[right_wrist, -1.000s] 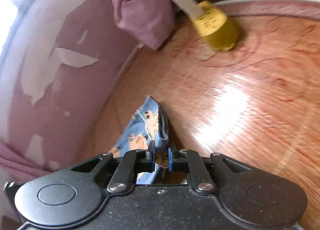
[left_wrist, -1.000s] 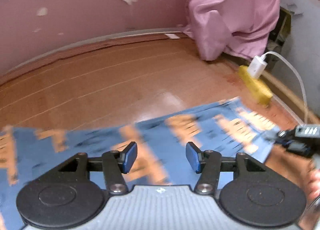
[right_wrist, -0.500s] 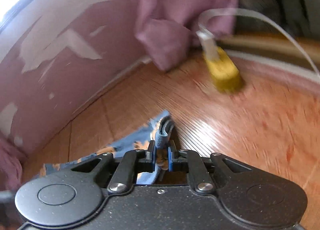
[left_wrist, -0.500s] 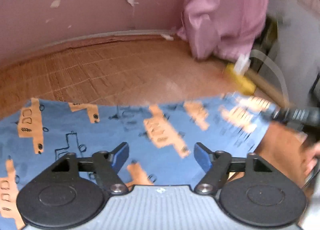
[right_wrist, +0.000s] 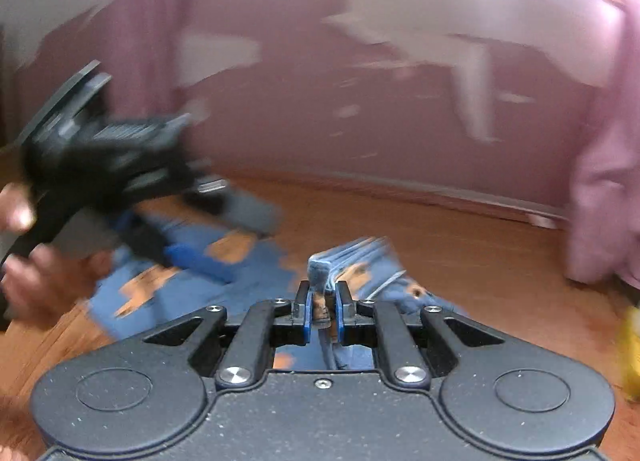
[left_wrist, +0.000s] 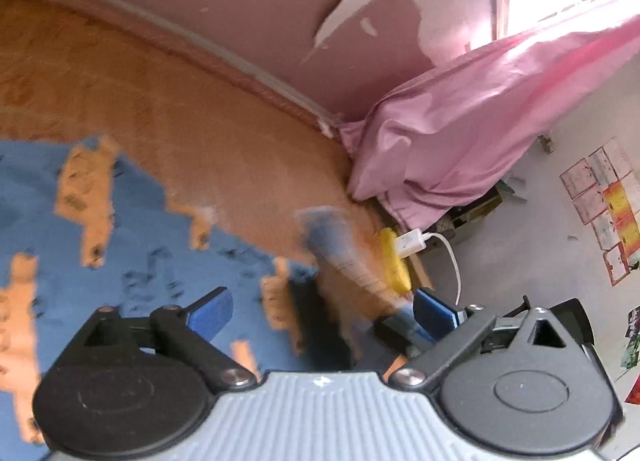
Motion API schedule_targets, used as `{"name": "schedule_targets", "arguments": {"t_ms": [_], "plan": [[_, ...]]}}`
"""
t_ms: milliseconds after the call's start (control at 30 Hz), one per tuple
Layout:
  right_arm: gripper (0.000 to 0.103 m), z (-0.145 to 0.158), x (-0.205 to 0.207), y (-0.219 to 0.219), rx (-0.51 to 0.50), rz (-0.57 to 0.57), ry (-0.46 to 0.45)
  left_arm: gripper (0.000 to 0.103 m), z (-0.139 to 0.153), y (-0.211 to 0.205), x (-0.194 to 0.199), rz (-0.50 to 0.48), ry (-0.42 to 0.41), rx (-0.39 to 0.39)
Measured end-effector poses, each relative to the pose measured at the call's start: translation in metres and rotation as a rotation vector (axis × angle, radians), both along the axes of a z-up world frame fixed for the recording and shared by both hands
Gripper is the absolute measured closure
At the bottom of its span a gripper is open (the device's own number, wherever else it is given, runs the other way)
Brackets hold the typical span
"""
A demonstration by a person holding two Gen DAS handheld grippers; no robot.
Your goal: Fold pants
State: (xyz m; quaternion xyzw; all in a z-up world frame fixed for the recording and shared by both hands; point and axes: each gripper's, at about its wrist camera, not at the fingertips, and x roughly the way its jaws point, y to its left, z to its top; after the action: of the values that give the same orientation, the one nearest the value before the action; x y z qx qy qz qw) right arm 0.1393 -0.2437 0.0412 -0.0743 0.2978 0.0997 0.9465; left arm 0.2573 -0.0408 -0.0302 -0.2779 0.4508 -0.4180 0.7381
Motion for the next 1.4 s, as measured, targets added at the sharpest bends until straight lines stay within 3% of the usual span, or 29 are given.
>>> {"name": "schedule_targets", "arguments": {"t_ms": [167, 233, 433, 600, 700, 767, 800, 867, 967, 1400], "plan": [[0.092, -0.052, 0.007, 0.047, -0.029, 0.058, 0.122, 0.006, -0.042, 0.02, 0.009, 0.034, 0.15, 0.045], [0.092, -0.061, 0.005, 0.049, -0.013, 0.038, 0.134, 0.008, -0.047, 0.022, 0.01, 0.042, 0.15, 0.046], [0.092, -0.058, -0.01, 0.041, 0.041, -0.019, 0.064, 0.009, -0.045, 0.01, 0.012, -0.017, 0.176, 0.068], [0.092, -0.049, -0.015, 0.031, 0.084, -0.043, 0.01, 0.013, -0.047, -0.003, 0.015, 0.009, 0.247, 0.075], [0.092, -0.047, -0.019, 0.029, 0.086, -0.038, 0.006, 0.034, -0.048, -0.013, 0.02, 0.043, 0.271, 0.112], [0.091, -0.046, -0.021, 0.027, 0.083, -0.033, 0.011, 0.055, -0.051, -0.02, 0.025, 0.058, 0.294, 0.142], [0.091, -0.046, -0.021, 0.027, 0.081, -0.033, 0.015, 0.059, -0.052, -0.024, 0.026, 0.065, 0.3, 0.152], [0.091, -0.047, -0.021, 0.027, 0.077, -0.035, 0.021, 0.08, -0.053, -0.028, 0.027, 0.075, 0.293, 0.183], [0.091, -0.049, -0.021, 0.026, 0.072, -0.04, 0.025, 0.091, -0.051, -0.034, 0.025, 0.083, 0.254, 0.24], [0.091, -0.049, -0.02, 0.039, 0.021, -0.004, 0.003, 0.093, -0.02, -0.037, 0.017, 0.052, 0.068, 0.346]]}}
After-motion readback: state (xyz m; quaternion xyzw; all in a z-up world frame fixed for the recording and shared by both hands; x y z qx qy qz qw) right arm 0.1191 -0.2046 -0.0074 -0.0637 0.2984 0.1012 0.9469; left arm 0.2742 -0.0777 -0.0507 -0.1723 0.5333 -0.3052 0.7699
